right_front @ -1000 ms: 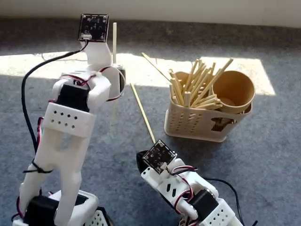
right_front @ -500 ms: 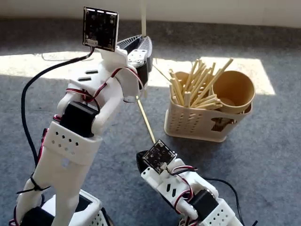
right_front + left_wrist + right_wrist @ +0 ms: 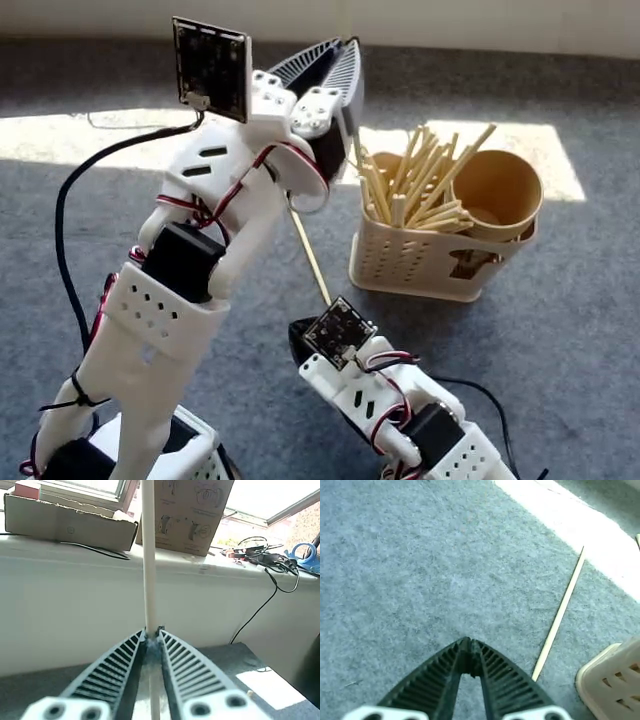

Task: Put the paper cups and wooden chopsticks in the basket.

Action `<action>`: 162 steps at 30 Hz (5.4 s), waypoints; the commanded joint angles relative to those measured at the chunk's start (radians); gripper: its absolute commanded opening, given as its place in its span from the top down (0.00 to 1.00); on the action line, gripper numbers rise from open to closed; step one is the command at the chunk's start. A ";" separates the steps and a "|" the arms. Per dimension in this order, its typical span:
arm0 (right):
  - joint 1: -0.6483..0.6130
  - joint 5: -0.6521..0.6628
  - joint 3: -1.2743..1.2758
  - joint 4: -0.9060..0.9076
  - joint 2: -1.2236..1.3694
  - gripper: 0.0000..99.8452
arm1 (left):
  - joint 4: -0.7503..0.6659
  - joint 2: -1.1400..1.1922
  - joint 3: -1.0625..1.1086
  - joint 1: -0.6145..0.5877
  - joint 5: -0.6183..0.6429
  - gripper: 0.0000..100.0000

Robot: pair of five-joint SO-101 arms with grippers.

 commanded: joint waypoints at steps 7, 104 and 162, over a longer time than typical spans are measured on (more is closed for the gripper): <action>0.012 0.095 0.090 -0.019 -0.015 0.99 | -0.166 0.065 0.088 0.061 0.025 1.00; 0.140 0.097 0.084 -0.022 -0.016 0.99 | 0.482 0.931 -0.255 -0.317 0.032 0.84; 0.140 0.098 0.088 -0.024 -0.016 0.99 | 1.270 1.188 -1.067 -0.375 0.021 1.00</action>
